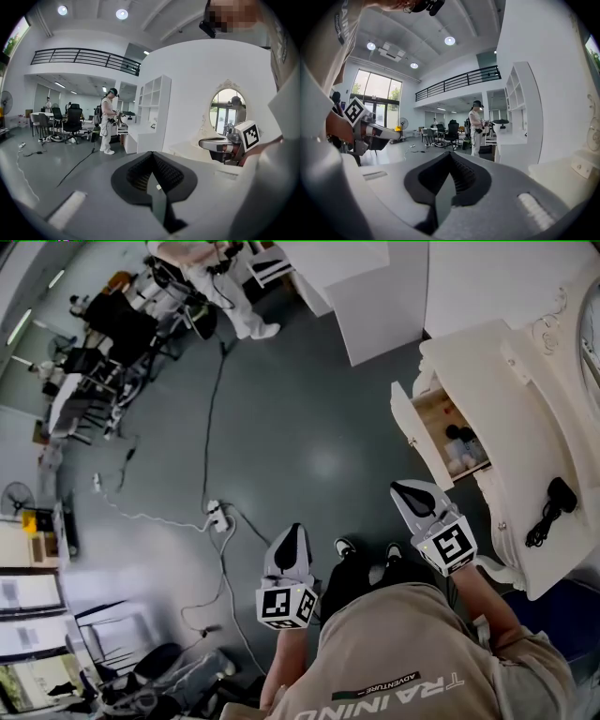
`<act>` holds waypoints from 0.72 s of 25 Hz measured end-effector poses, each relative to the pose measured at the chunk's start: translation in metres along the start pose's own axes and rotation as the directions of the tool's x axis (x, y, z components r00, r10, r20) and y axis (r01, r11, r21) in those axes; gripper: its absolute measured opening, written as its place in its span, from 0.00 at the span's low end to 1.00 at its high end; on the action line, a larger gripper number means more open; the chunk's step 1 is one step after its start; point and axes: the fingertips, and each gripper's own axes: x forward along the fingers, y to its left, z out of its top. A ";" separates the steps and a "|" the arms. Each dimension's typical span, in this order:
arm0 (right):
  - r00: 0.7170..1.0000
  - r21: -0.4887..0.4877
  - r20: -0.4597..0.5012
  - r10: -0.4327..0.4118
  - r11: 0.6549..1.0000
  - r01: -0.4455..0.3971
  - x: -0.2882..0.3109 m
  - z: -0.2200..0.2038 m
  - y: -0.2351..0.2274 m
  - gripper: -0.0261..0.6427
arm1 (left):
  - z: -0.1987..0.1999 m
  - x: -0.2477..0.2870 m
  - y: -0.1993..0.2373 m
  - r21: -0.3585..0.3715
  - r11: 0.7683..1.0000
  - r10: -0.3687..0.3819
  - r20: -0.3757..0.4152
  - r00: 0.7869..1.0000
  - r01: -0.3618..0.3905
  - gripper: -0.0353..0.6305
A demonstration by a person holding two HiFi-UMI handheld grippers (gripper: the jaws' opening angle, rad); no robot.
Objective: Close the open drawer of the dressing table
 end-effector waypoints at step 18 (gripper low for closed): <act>0.971 -0.005 0.026 -0.236 0.972 0.237 0.124 0.036 -0.034 0.04 | 0.046 0.125 0.131 0.075 0.967 -0.249 0.057 0.967 0.244 0.08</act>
